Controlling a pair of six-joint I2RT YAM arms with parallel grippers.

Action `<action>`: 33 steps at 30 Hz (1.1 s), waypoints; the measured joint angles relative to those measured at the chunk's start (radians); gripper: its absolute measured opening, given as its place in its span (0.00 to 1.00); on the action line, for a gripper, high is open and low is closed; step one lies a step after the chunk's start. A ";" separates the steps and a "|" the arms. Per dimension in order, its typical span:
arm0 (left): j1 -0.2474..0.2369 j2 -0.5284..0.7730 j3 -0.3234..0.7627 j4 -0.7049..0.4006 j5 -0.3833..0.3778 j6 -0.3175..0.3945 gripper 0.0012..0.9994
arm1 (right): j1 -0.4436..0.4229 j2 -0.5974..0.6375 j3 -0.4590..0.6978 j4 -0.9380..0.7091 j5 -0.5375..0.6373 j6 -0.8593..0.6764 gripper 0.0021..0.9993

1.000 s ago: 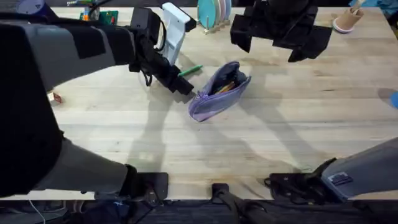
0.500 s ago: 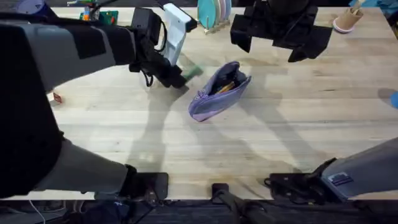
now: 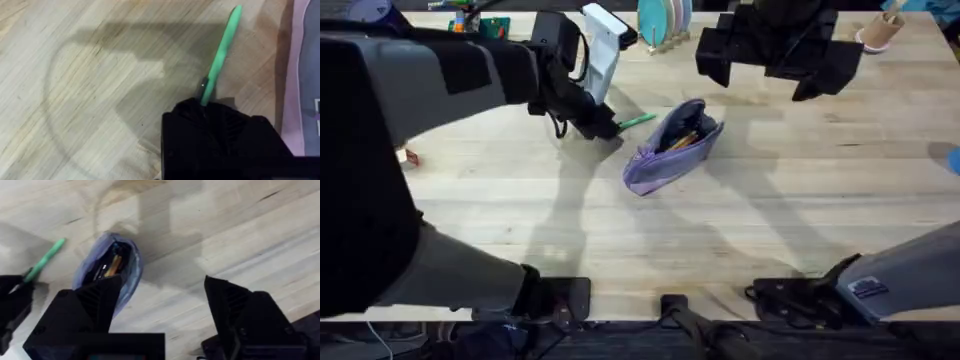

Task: Unzip the bag, pick up the pens from the table one at a time and place them inside, then zip the bag closed.

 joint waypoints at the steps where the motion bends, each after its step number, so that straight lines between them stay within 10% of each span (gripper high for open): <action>1: 0.000 0.000 0.000 -0.003 0.000 -0.004 0.04 | -0.001 0.000 0.000 -0.007 0.004 0.000 1.00; 25: -0.006 -0.183 0.290 -0.315 -0.049 -0.094 0.04 | -0.269 -0.223 0.000 -0.008 0.023 -0.181 1.00; 33: -0.098 -0.251 0.366 -0.363 -0.048 -0.213 0.04 | -0.281 -0.282 0.000 0.018 0.023 -0.322 1.00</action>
